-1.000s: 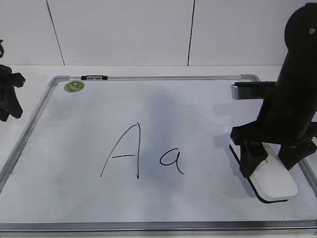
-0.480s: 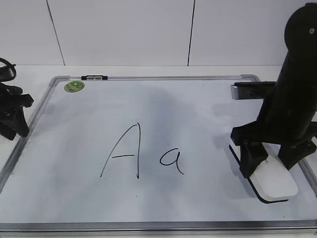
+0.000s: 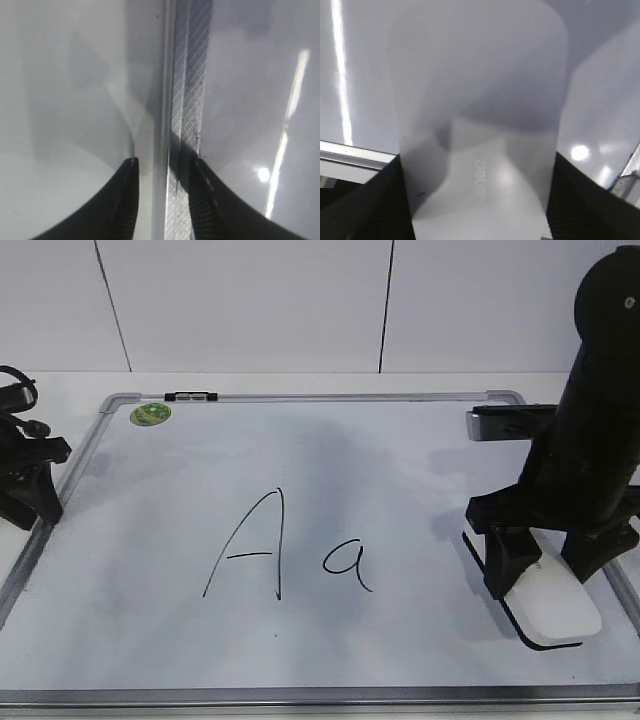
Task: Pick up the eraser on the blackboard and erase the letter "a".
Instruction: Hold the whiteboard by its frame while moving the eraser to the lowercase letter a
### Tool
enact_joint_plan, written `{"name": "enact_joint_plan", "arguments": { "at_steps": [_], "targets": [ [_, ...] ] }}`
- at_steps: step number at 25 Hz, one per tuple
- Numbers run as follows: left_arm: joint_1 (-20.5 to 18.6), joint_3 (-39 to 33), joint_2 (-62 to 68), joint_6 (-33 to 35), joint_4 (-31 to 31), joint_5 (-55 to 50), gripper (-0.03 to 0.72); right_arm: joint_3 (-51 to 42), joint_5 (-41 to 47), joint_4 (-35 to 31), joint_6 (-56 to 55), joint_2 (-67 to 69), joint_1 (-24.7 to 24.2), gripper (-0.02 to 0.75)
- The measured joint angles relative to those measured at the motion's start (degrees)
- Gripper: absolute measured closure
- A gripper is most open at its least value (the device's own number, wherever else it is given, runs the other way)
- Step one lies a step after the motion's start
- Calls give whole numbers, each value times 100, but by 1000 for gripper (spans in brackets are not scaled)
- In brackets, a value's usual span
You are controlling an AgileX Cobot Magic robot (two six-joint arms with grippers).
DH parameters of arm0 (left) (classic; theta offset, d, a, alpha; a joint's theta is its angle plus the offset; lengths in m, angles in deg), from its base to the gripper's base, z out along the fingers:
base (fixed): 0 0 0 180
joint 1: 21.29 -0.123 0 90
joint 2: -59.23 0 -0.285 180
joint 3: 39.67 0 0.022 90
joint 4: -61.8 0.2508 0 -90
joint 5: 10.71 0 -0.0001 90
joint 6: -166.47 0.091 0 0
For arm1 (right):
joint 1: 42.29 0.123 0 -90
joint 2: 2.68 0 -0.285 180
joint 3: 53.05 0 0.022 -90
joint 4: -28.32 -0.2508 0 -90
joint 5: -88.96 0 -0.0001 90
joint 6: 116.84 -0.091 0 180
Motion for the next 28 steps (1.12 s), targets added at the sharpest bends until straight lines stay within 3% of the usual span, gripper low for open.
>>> {"name": "enact_joint_plan", "arguments": {
  "at_steps": [6, 11, 13, 20, 28],
  "targets": [
    [0, 0, 9, 12, -89, 23, 470, 0, 11, 0, 100, 0, 0, 197],
    [-11, 10, 9, 15, -166, 23, 641, 0, 11, -13, 277, 0, 0, 197],
    [-23, 23, 9, 36, -155, 23, 664, 39, 22, -51, 454, 0, 0, 197],
    [-19, 25, 9, 48, -145, 13, 671, 321, 88, -679, 1181, 0, 0, 197],
    [-19, 25, 9, 48, -145, 13, 673, 583, 102, -794, 1275, 312, 0, 197]
  ]
}}
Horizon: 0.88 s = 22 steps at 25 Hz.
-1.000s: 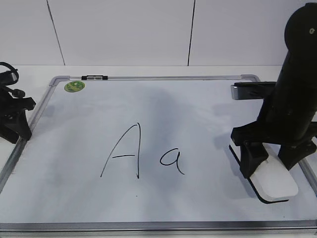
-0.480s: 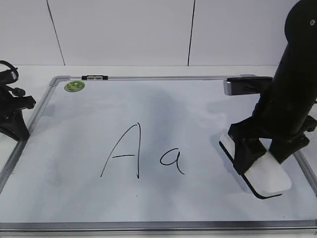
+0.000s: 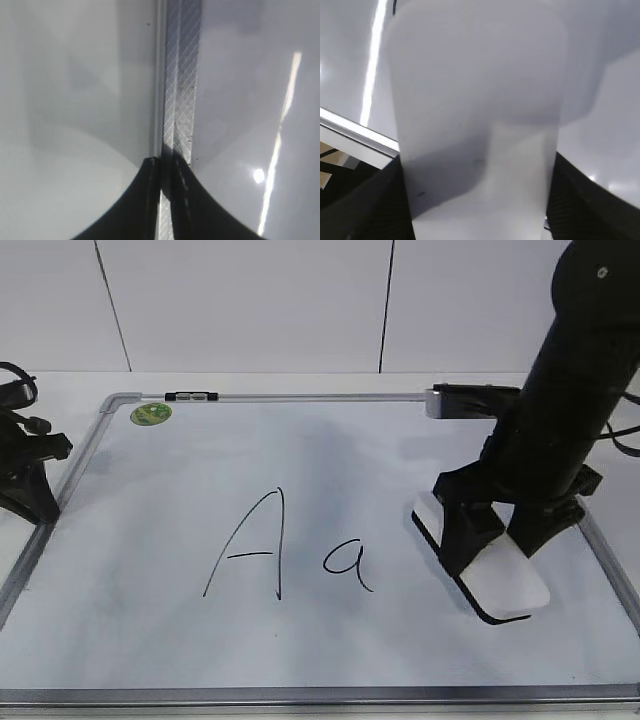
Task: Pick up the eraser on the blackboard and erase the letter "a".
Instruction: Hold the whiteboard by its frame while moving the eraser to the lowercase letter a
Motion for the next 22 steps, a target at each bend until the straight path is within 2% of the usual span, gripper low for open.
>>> {"name": "enact_joint_plan", "arguments": {
  "at_steps": [9, 17, 22],
  "targets": [
    [0, 10, 0, 6, 0, 0, 673, 411, 0, 6, -34, 420, 83, 197],
    [0, 10, 0, 6, 0, 0, 673, 1220, 0, 636, -537, 785, 701, 198],
    [0, 10, 0, 6, 0, 0, 673, 1479, 14, 744, -741, 1033, 846, 198]
  ]
}}
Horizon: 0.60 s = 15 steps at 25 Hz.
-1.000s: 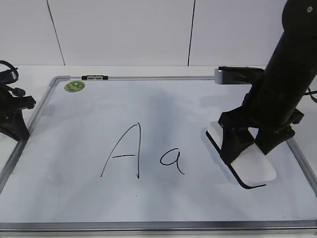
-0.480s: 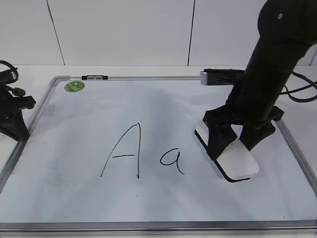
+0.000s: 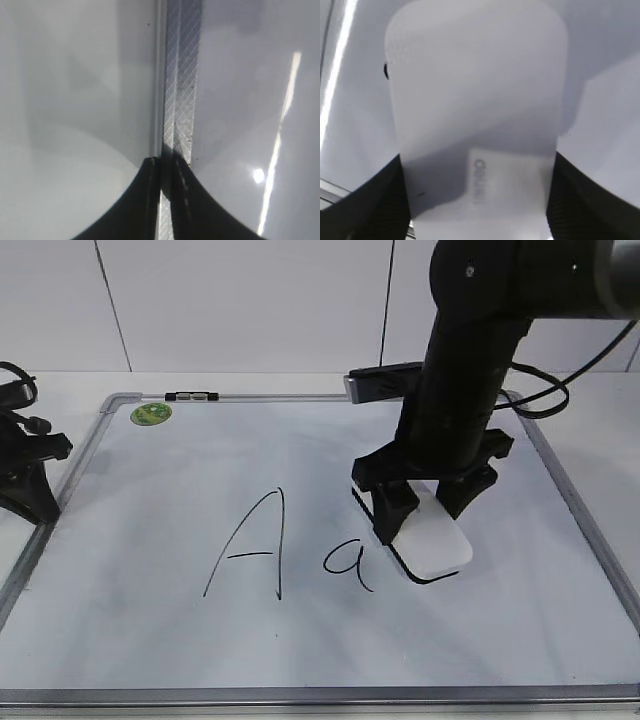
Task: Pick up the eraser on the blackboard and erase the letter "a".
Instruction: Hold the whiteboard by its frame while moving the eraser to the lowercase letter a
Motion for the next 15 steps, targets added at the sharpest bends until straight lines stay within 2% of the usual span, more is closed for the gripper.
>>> {"name": "enact_joint_plan", "arguments": {
  "at_steps": [15],
  "targets": [
    [0, 0, 0, 0, 0, -9, 673, 535, 28, 193, -289, 996, 23, 198]
  ]
}}
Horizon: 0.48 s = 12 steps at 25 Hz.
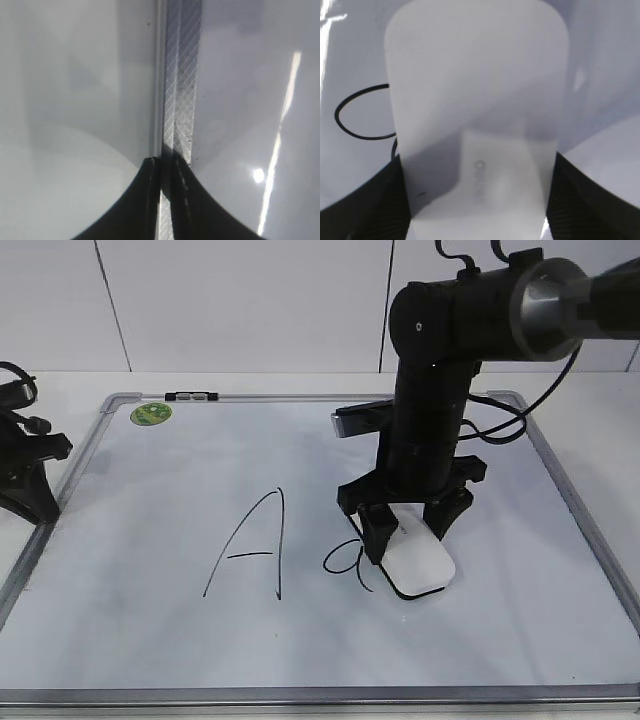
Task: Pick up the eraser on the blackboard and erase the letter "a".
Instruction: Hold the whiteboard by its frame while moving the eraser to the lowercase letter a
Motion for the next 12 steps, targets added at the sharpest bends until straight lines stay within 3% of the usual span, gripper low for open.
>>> {"name": "enact_joint_plan", "arguments": {
  "at_steps": [5, 12],
  "targets": [
    [0, 0, 0, 0, 0, 0, 673, 79, 96, 80, -76, 99, 78, 198],
    [0, 0, 0, 0, 0, 0, 673, 132, 152, 612, -109, 167, 577, 198]
  ]
}}
